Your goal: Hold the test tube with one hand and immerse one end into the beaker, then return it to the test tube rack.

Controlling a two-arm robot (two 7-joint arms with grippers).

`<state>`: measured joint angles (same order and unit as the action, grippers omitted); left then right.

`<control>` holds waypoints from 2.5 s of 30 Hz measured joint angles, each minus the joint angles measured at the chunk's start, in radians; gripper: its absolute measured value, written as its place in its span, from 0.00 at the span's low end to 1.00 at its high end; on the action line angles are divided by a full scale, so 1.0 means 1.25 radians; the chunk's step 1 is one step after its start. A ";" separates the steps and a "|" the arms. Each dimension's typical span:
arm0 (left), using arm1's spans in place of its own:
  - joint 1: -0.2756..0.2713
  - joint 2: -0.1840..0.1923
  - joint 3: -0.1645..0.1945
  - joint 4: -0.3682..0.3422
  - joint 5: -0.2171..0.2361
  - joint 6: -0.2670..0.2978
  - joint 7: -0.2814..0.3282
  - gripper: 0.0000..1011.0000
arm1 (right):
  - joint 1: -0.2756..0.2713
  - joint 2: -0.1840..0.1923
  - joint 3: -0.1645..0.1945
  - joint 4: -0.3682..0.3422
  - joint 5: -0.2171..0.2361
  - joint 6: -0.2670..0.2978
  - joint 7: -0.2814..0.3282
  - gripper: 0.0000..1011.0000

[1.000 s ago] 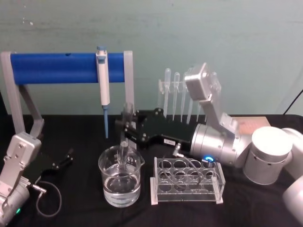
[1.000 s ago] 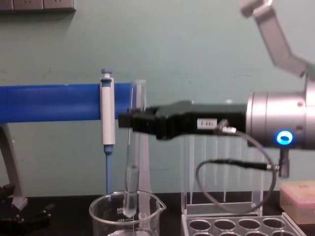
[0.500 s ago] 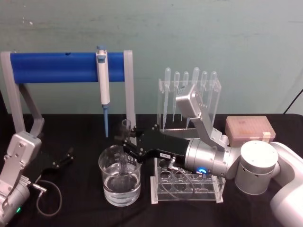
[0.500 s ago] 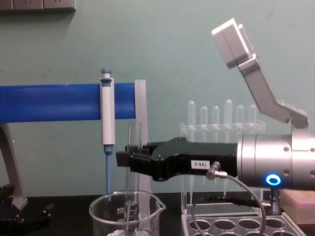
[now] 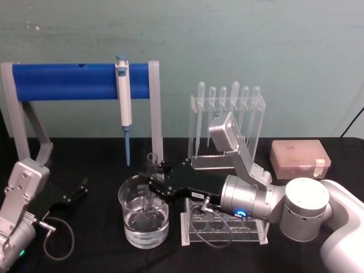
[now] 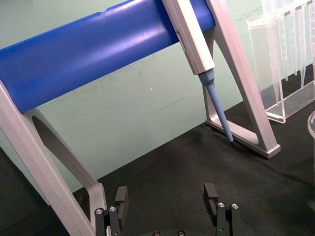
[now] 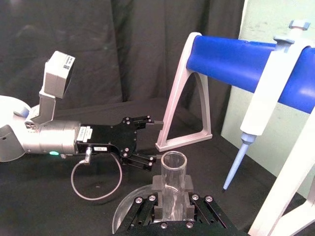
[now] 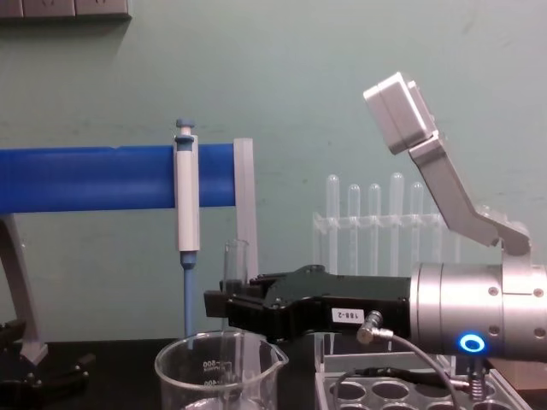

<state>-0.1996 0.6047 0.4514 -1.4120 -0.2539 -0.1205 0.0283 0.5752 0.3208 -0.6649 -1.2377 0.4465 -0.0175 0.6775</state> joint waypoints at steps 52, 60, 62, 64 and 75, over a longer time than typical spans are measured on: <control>0.000 0.000 0.000 0.000 0.000 0.000 0.000 0.99 | -0.008 -0.008 0.006 0.008 -0.004 -0.004 0.012 0.23; 0.000 0.000 0.000 0.000 0.000 0.000 0.000 0.99 | -0.008 -0.008 0.006 0.008 -0.004 -0.004 0.012 0.23; 0.000 0.000 0.000 0.000 0.000 0.000 0.000 0.99 | -0.008 -0.008 0.006 0.008 -0.004 -0.004 0.012 0.23; 0.000 0.000 0.000 0.000 0.000 0.000 0.000 0.99 | -0.008 -0.008 0.006 0.008 -0.004 -0.004 0.012 0.23; 0.000 0.000 0.000 0.000 0.000 0.000 0.000 0.99 | -0.008 -0.008 0.006 0.008 -0.004 -0.004 0.011 0.23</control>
<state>-0.1995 0.6047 0.4514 -1.4120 -0.2539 -0.1205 0.0283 0.5649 0.3104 -0.6571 -1.2278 0.4419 -0.0221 0.6914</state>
